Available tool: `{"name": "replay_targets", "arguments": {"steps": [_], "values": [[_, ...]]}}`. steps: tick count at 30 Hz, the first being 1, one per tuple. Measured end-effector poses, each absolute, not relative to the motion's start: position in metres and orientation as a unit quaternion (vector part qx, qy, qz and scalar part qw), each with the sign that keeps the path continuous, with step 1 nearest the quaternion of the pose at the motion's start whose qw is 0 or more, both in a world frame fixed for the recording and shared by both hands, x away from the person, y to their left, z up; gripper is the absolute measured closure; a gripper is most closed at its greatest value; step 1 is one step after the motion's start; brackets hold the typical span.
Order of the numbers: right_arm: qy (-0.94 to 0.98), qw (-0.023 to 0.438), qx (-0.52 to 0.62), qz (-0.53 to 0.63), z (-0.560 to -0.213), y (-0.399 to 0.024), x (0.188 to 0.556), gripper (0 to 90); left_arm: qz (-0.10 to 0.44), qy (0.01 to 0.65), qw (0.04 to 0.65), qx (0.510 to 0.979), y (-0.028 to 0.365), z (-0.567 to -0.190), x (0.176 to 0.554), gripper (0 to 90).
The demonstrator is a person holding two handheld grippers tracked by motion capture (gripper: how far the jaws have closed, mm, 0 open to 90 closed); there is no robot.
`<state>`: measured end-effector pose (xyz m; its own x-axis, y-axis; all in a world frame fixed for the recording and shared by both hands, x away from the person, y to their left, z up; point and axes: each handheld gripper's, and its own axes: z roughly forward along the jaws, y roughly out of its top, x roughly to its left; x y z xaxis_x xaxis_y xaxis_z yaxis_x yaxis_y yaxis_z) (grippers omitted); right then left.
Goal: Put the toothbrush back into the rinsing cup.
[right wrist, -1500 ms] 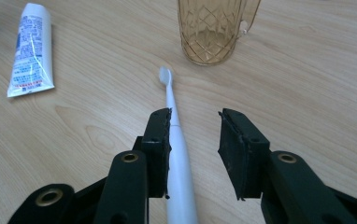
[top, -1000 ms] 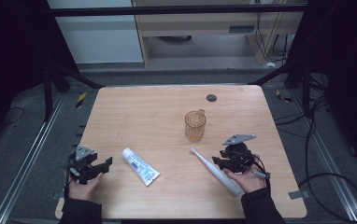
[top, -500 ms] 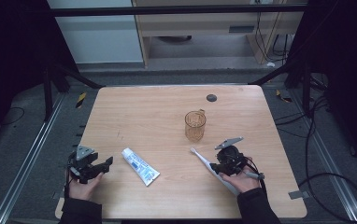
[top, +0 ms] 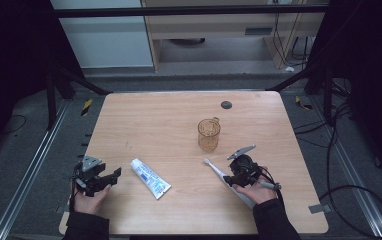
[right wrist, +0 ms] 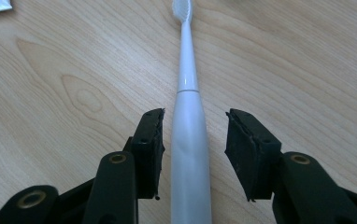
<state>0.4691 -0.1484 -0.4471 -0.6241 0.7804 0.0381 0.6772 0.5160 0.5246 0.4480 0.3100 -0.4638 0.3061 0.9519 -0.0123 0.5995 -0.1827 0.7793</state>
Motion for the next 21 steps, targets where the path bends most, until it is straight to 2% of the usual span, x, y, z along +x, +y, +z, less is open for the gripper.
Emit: {"name": "replay_targets", "arguments": {"steps": [21], "values": [[0.881,0.084,0.416,0.209,-0.458,-0.139,0.479,55.7,0.249,0.533,0.356,0.726,0.311,-0.463,0.448,34.3]]}}
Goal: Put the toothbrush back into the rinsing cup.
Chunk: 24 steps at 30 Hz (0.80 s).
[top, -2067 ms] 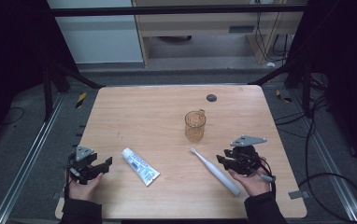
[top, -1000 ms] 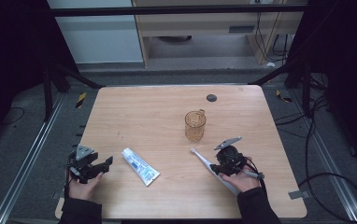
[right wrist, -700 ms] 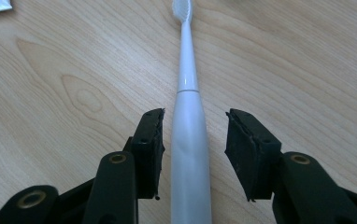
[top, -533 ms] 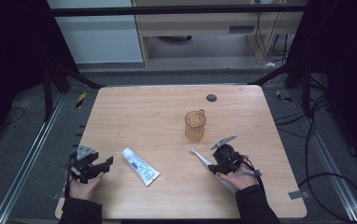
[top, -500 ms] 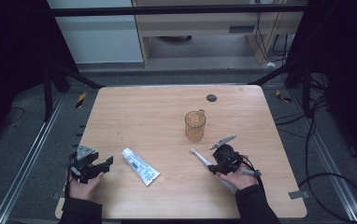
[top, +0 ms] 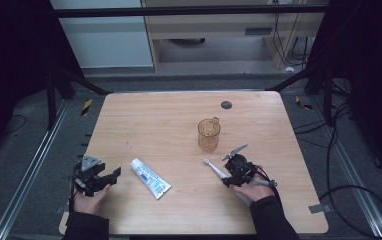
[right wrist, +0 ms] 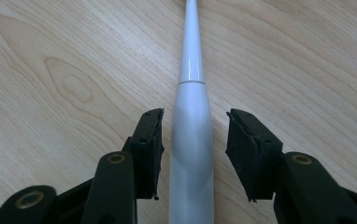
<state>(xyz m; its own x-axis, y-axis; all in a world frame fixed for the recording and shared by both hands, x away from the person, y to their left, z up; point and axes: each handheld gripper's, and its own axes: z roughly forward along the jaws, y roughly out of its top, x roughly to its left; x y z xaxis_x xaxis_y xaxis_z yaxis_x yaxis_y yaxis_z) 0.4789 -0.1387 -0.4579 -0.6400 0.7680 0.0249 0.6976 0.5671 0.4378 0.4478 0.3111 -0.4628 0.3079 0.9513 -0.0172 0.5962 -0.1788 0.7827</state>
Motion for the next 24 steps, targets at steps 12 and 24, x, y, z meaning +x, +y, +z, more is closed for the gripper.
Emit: {"name": "replay_targets", "arguments": {"steps": [12,24], "values": [[0.886,0.074,0.417,0.188,-0.464,-0.137,0.483,56.2,0.248,0.532,0.354,0.728,0.310,-0.463,0.448,34.4],[0.885,0.067,0.423,0.182,-0.472,-0.140,0.483,65.5,0.247,0.532,0.351,0.730,0.309,-0.464,0.448,34.5]]}}
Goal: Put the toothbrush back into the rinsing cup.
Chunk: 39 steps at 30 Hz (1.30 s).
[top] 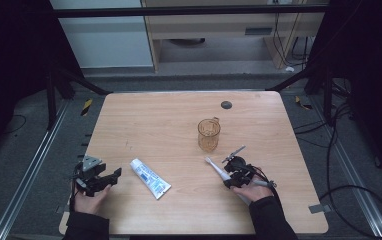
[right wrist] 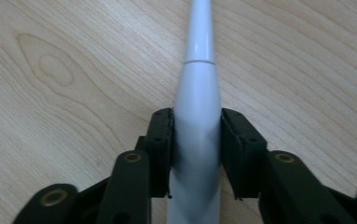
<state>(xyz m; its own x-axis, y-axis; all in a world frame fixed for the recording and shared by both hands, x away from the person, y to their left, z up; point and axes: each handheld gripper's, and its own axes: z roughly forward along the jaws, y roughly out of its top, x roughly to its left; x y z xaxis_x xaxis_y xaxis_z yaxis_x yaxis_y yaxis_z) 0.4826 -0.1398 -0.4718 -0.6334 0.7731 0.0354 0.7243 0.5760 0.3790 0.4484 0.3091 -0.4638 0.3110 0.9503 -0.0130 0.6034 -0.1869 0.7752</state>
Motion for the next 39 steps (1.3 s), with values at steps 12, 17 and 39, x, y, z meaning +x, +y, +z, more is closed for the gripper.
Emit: {"name": "replay_targets", "arguments": {"steps": [12,17,39], "values": [[0.880,0.066,0.433,0.184,-0.469,-0.140,0.482,67.1,0.246,0.534,0.351,0.729,0.309,-0.464,0.449,34.9],[0.872,0.064,0.435,0.214,-0.458,-0.144,0.479,67.2,0.246,0.534,0.350,0.729,0.309,-0.465,0.449,35.0],[0.792,0.122,0.434,0.411,-0.410,-0.160,0.467,67.2,0.245,0.534,0.353,0.729,0.309,-0.465,0.449,35.4]]}}
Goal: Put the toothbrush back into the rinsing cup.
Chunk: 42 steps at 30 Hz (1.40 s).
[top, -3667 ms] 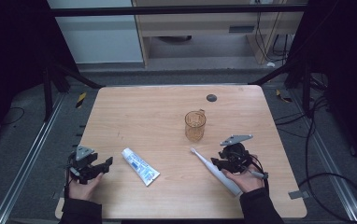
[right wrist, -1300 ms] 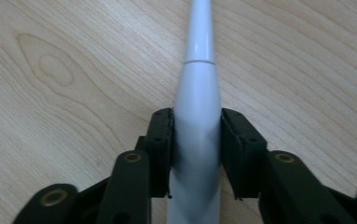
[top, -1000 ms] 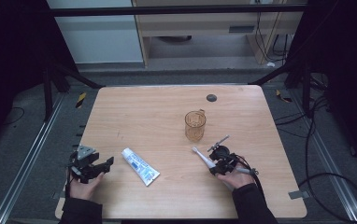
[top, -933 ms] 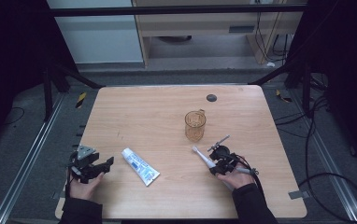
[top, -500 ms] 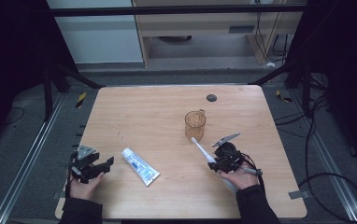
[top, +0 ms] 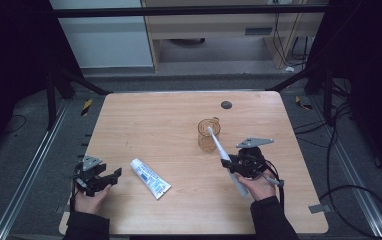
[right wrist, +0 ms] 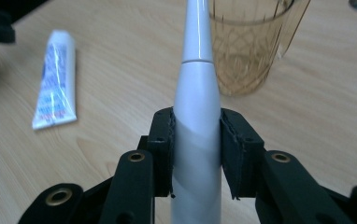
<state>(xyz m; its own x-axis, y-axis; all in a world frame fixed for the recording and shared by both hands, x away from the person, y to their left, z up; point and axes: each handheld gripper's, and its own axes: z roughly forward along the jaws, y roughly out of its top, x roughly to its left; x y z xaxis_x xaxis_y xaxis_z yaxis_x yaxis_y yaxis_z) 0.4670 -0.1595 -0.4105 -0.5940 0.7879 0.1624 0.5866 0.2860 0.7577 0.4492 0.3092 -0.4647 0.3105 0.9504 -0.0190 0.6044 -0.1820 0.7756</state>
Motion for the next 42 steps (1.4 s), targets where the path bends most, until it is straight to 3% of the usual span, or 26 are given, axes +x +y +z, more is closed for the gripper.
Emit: {"name": "replay_targets", "arguments": {"steps": [20,42], "values": [[0.683,0.210,0.434,0.549,-0.378,-0.153,0.481,67.1,0.255,0.533,0.356,0.724,0.309,-0.464,0.448,38.3],[0.601,0.263,0.453,0.604,-0.368,-0.145,0.520,67.1,0.264,0.534,0.357,0.719,0.311,-0.463,0.447,38.9]]}}
